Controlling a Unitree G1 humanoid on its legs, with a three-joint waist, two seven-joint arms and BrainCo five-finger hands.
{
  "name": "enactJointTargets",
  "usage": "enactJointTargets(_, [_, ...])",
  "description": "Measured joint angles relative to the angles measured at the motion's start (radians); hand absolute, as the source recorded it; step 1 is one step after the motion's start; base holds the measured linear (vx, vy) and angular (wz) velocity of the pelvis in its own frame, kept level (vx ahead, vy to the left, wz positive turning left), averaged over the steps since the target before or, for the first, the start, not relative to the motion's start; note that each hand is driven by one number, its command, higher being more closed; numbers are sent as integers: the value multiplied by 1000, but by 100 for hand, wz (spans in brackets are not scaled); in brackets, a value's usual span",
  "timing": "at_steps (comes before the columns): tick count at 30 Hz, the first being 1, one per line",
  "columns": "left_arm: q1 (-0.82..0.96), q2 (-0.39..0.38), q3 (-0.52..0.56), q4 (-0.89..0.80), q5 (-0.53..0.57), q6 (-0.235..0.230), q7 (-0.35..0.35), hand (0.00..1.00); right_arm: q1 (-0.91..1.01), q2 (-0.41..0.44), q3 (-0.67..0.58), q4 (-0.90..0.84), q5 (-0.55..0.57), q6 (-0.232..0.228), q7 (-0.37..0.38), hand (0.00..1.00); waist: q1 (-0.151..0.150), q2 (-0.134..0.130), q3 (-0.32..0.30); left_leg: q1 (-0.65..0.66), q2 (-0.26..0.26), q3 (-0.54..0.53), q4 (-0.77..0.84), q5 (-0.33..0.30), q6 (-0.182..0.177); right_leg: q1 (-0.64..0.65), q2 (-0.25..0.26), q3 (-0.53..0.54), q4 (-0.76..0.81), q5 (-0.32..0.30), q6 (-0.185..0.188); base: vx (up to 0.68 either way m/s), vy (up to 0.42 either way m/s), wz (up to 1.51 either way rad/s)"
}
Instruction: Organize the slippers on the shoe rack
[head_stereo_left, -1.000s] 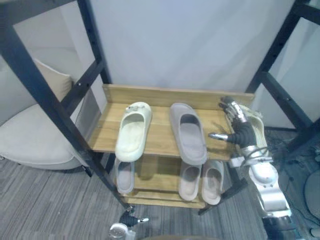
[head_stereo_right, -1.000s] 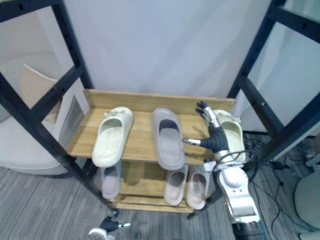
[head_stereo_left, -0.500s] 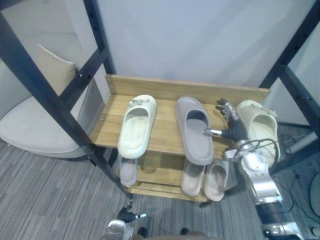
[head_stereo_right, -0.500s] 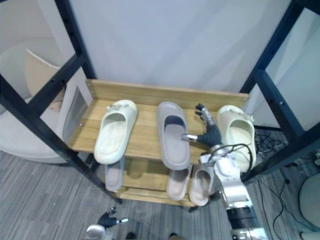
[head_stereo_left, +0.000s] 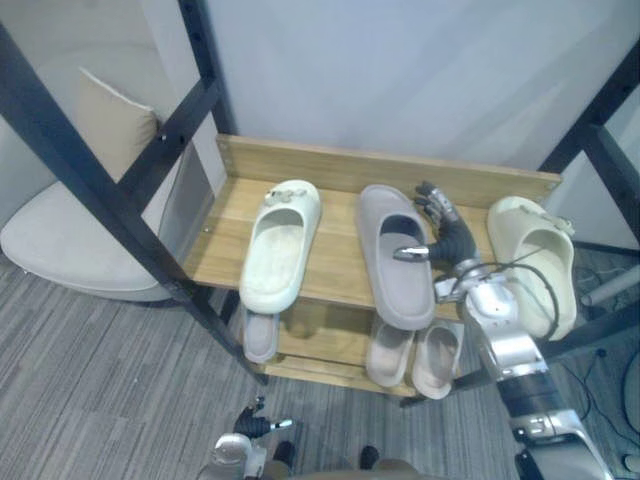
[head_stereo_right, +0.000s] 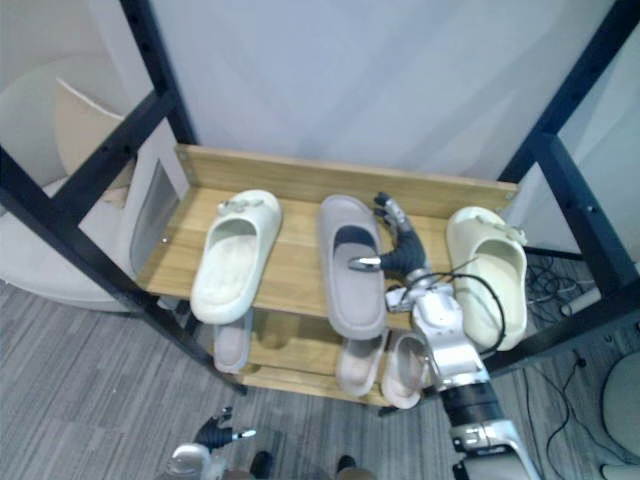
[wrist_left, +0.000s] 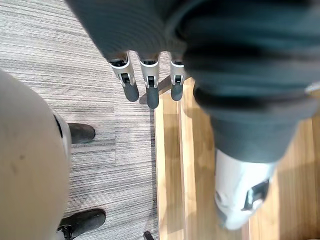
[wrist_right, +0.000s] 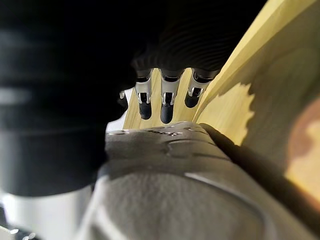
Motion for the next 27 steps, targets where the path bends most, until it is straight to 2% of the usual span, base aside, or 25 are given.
enactJointTargets(17, [-3, 2, 19, -2, 0, 0, 1, 0, -24, 11, -18, 0, 1, -19, -10, 100, 3, -13, 7, 4, 5, 4, -9, 2, -1, 1, 4, 3, -6, 1, -2, 0, 0, 0])
enactJointTargets(21, [-2, 1, 20, -8, 1, 1, 1, 0, 34, 56, -18, -104, -1, 1, -16, 100, 6, -13, 7, 5, 10, 4, -7, 2, -1, 0, 5, 6, -2, 0, -2, 0, 0, 0])
enactJointTargets(27, [-2, 0, 29, -9, 1, 1, 3, 0, 58, 120, -23, -242, 0, -8, -40, 100, 13, -12, 7, 20, 12, 11, -3, 2, -1, 1, 2, 17, 18, -4, -3, -3, 1, -4])
